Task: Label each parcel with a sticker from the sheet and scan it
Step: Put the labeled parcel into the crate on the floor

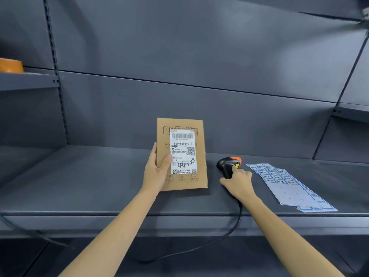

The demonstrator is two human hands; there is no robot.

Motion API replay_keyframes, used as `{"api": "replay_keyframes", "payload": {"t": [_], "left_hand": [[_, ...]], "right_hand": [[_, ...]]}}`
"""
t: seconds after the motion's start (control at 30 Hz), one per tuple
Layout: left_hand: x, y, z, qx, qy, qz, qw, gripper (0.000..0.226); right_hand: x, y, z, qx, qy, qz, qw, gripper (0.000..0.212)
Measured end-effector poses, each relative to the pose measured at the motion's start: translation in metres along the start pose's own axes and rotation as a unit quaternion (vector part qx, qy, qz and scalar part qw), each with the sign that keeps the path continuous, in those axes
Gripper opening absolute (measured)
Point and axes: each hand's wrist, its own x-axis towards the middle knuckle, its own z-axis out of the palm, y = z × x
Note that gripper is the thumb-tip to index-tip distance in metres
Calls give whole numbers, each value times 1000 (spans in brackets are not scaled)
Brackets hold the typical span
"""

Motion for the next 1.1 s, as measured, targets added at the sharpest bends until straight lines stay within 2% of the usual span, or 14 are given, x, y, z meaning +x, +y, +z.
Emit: {"api": "replay_keyframes", "payload": {"t": [0.1, 0.27, 0.43, 0.57, 0.67, 0.77, 0.9, 1.0, 1.1], "left_hand": [[2, 3, -6, 38, 1, -54, 998, 51], [12, 15, -11, 256, -26, -80, 963, 56], [17, 11, -6, 324, -56, -137, 934, 49], [19, 2, -11, 294, -77, -160, 939, 45], [16, 1, -11, 235, -65, -163, 956, 38], [11, -1, -11, 160, -35, -166, 972, 35], [11, -3, -11, 109, -18, -167, 980, 31], [11, -3, -10, 98, -12, -169, 981, 31], [11, -2, -10, 95, 0, -170, 981, 31]], "right_hand": [[-2, -2, 1, -5, -2, -7, 1000, 43], [-6, -3, 0, -10, 5, -14, 1000, 44], [-7, -5, -3, -39, -11, -21, 999, 46], [3, -1, -8, -60, -36, -25, 997, 49], [16, 19, -29, -32, -16, 11, 999, 44], [30, 66, -61, -76, 3, 110, 991, 39], [34, 136, -92, -116, -11, 277, 954, 42], [35, 164, -102, -135, -37, 301, 943, 42], [37, 176, -106, -111, -18, 306, 945, 27]]}}
